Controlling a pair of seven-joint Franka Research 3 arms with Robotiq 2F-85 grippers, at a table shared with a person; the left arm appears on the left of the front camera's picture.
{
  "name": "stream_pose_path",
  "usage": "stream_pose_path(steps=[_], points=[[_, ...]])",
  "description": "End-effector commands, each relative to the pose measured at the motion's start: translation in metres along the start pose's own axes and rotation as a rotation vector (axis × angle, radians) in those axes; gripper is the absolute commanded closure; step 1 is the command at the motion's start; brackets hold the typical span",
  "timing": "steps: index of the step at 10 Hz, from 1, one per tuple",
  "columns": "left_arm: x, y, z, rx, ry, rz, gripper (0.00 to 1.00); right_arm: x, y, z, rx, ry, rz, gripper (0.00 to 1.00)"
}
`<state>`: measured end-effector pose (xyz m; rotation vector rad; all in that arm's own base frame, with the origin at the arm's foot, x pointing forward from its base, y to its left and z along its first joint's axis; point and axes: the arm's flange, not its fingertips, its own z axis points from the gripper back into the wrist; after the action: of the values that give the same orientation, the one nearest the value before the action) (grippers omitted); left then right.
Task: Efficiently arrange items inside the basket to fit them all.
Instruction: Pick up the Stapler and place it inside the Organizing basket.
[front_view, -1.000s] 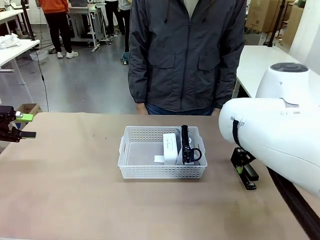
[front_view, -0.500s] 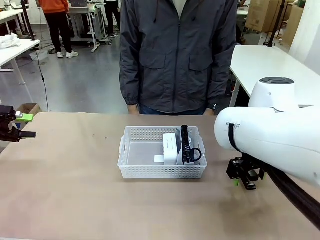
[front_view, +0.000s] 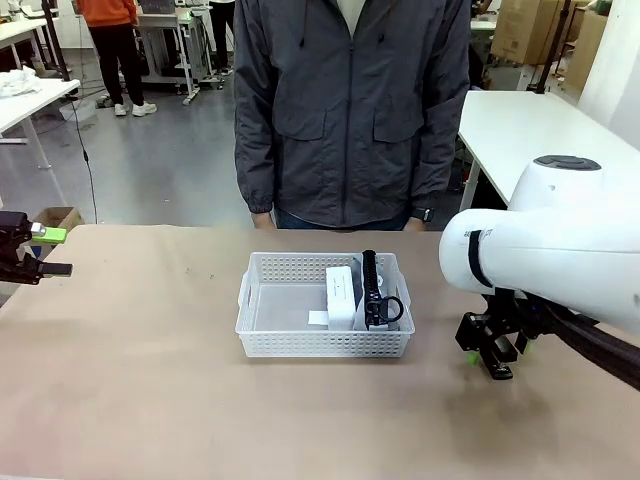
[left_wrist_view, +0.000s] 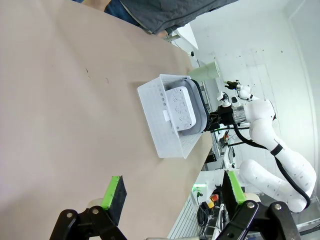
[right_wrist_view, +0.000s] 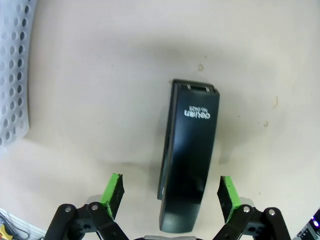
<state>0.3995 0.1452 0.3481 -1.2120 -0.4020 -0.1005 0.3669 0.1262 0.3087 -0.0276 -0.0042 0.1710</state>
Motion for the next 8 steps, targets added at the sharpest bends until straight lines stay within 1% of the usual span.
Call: stream_pose_path(steps=[1,2,3,4,5,6,8], points=[[-0.0006,-0.0032,0.001,0.003,0.007,0.008,0.0,0.0098,-0.0015,-0.0085,0.042,-0.033,0.016,0.0],[-0.0006,-0.0032,0.001,0.003,0.007,0.008,0.0,0.011,-0.0019,-0.0094,0.022,-0.018,-0.01,0.59],[-0.0006,-0.0032,0.001,0.003,0.007,0.008,0.0,0.0107,-0.0017,-0.0092,0.03,-0.022,0.004,0.59],[-0.0006,-0.0032,0.001,0.003,0.007,0.008,0.0,0.0111,-0.0023,-0.0096,0.027,-0.021,0.005,1.0],[-0.0006,-0.0032,0.001,0.003,0.007,0.008,0.0,0.0116,-0.003,-0.0108,0.023,-0.016,0.003,0.64],[-0.0006,-0.0032,0.001,0.003,0.007,0.008,0.0,0.0118,-0.0033,-0.0119,0.013,-0.013,-0.001,1.0],[-0.0006,-0.0032,0.001,0.003,0.007,0.008,0.0,0.0119,-0.0033,-0.0129,0.011,-0.008,-0.006,1.0]])
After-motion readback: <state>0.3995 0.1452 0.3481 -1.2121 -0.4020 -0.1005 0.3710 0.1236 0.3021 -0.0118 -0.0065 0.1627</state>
